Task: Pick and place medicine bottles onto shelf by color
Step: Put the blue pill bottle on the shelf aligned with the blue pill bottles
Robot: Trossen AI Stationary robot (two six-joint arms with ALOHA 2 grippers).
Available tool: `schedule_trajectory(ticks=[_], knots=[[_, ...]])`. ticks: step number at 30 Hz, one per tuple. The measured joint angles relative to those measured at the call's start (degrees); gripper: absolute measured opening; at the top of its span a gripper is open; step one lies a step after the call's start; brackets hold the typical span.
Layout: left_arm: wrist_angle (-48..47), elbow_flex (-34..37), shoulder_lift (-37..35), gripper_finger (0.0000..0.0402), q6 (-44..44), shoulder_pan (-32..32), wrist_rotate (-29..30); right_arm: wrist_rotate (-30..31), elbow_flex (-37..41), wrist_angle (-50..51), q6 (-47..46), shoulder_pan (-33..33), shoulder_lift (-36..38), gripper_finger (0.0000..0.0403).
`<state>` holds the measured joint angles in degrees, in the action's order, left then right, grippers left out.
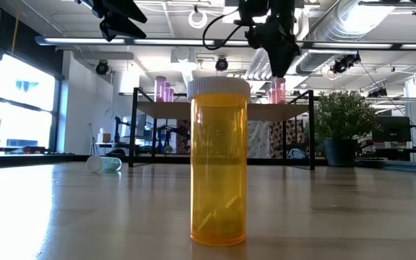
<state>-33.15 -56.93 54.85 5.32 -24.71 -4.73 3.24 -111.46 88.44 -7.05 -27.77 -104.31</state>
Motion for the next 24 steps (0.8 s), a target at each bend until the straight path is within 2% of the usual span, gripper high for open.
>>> schedule_trajectory(ticks=[9, 18, 24], knots=[[-0.17, 0.00, -0.05, 0.0241, 0.00, 0.00, -0.17, -0.41, -7.49, 1.49, -6.63, 1.69, 0.26, 0.0151], [-8.90, 0.00, -0.59, 0.0241, -2.28, 0.14, -0.63, 0.38, -10.51, 1.35, -17.25, 11.77, 0.87, 0.0151], [-11.76, 0.00, -0.59, 0.0241, -3.63, 0.83, -0.37, 3.20, -10.51, 0.96, -28.20, 19.54, 0.87, 0.0151]])
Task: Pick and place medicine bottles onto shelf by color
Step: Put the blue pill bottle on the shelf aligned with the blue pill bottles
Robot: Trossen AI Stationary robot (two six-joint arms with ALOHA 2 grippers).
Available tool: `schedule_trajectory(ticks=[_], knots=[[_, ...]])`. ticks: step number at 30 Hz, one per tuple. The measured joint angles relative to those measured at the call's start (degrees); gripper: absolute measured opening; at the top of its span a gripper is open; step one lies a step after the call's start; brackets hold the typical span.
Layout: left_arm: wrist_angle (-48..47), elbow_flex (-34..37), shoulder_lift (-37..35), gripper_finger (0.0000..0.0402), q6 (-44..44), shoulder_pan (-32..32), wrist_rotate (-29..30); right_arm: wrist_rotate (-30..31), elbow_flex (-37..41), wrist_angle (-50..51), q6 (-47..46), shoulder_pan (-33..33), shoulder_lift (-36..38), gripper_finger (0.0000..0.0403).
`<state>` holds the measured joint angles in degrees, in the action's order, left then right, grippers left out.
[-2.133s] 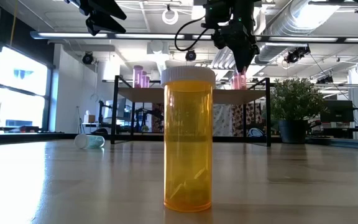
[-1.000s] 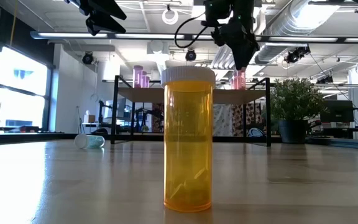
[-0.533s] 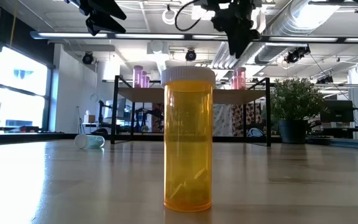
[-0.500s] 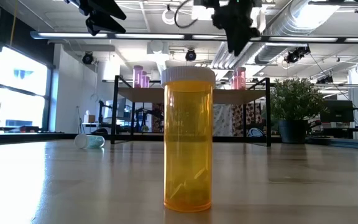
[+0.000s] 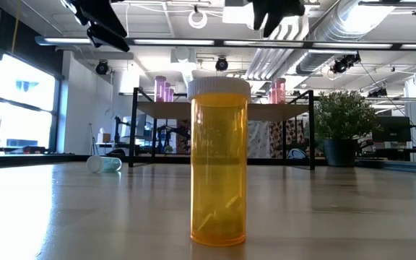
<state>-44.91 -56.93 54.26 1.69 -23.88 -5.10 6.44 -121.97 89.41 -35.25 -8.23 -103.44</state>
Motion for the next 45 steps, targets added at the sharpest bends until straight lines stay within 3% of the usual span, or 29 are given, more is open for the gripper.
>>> schedule_trajectory(ticks=[10, 16, 23, 32, 41, 45], knots=[[-1.01, 0.00, 0.00, 0.0241, -3.46, -0.02, 0.20, 1.51, 0.00, -0.83, -14.66, 12.61, -0.72, 0.0152], [-1.26, 0.00, 0.02, 0.0241, -3.86, -0.01, -0.27, 1.62, -0.01, -1.50, -20.93, 18.36, -2.10, 0.0181], [-3.19, 0.00, 0.04, 0.0241, -0.55, 0.06, -3.36, 1.86, 0.00, -0.95, -16.72, 24.72, -5.49, 0.0200], [-6.63, 0.00, 0.04, 0.0241, 6.92, 3.50, -2.66, 2.99, 3.72, 0.54, -19.08, 30.27, -5.88, 0.0197], [-5.94, 0.33, 0.11, 0.0241, 16.30, 9.85, 6.80, 2.89, 9.52, 0.60, -21.30, 34.09, -5.20, 0.0197], [-4.34, 5.05, -0.23, 0.0241, 23.32, 12.47, 7.96, 2.97, 10.32, 0.61, -20.09, 33.62, -5.20, 0.0197]])
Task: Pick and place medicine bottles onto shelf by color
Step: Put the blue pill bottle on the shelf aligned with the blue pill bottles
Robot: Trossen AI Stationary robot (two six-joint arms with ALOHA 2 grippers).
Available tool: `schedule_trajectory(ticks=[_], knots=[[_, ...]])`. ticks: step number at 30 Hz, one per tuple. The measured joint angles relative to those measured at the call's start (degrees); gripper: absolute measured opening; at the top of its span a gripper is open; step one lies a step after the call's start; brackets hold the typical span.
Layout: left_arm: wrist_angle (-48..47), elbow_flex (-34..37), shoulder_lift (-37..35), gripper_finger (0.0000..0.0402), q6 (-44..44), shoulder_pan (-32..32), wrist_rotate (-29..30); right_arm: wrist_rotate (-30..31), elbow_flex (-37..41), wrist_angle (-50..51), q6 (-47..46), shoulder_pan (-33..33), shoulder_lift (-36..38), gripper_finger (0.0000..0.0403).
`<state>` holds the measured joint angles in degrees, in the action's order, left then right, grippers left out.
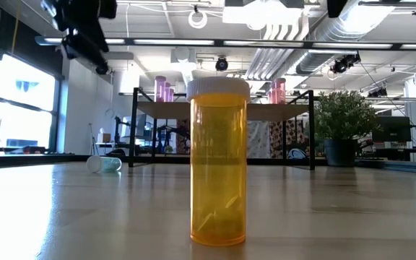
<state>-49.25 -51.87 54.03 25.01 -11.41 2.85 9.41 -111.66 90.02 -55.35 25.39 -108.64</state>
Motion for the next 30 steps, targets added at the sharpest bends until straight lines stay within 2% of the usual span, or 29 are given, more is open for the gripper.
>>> schedule_trajectory(ticks=[6, 14, 24, 30], knots=[[5.56, 8.37, -0.85, 0.0241, 9.08, 4.09, 0.44, 1.77, 0.00, -0.09, 3.72, -4.05, 0.17, 0.0197], [6.22, 12.93, -0.90, 0.0241, 13.89, 8.08, 5.85, 2.07, 0.00, -5.07, 10.85, -12.41, 0.26, 0.0197], [14.63, 18.34, -0.71, 0.0241, 19.72, 9.00, 6.64, -2.00, -0.19, -10.79, 28.66, -21.56, 0.26, 0.0197], [19.68, 21.44, 1.20, 0.0241, 29.41, 8.39, 7.66, -2.01, -2.90, -10.30, 39.06, -26.43, 0.31, 0.0197]])
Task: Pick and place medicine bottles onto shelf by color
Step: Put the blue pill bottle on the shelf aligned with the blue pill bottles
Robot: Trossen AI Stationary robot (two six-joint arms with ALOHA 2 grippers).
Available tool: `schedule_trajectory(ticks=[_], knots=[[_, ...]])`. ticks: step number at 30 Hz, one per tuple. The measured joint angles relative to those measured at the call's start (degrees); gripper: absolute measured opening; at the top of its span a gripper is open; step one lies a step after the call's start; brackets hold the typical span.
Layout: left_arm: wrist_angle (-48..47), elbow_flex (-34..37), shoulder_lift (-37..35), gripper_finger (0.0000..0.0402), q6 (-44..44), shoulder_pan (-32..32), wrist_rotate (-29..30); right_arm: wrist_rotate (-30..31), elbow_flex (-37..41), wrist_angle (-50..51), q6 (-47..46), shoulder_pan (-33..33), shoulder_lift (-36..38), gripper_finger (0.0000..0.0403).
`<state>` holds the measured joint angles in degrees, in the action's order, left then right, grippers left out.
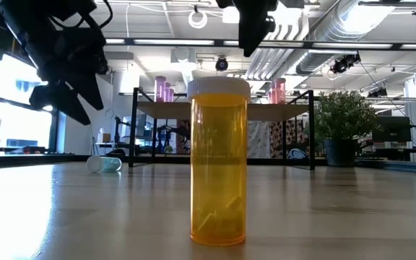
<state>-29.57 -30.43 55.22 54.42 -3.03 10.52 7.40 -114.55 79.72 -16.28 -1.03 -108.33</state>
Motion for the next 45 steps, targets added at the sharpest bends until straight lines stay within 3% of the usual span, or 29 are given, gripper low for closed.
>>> schedule_trajectory(ticks=[5, 18, 39, 45], knots=[[0.55, 0.02, 3.51, 0.0241, 2.64, 0.00, 3.91, 0.00, -2.08, 0.72, 4.70, -3.62, 0.02, 0.0197], [7.30, 0.02, 14.25, 0.0241, 7.11, 0.07, 3.81, -0.01, -2.48, 1.62, 8.16, -10.37, 0.02, 0.0197], [9.87, -0.05, 25.10, 0.0241, 9.43, 0.09, 3.66, -0.11, -2.48, 1.23, 10.35, -11.11, 0.02, 0.0197], [9.65, -0.07, 25.34, 0.0211, 8.84, 0.09, 3.83, -0.09, -2.48, 1.17, 11.10, -11.11, 0.02, 0.0197]])
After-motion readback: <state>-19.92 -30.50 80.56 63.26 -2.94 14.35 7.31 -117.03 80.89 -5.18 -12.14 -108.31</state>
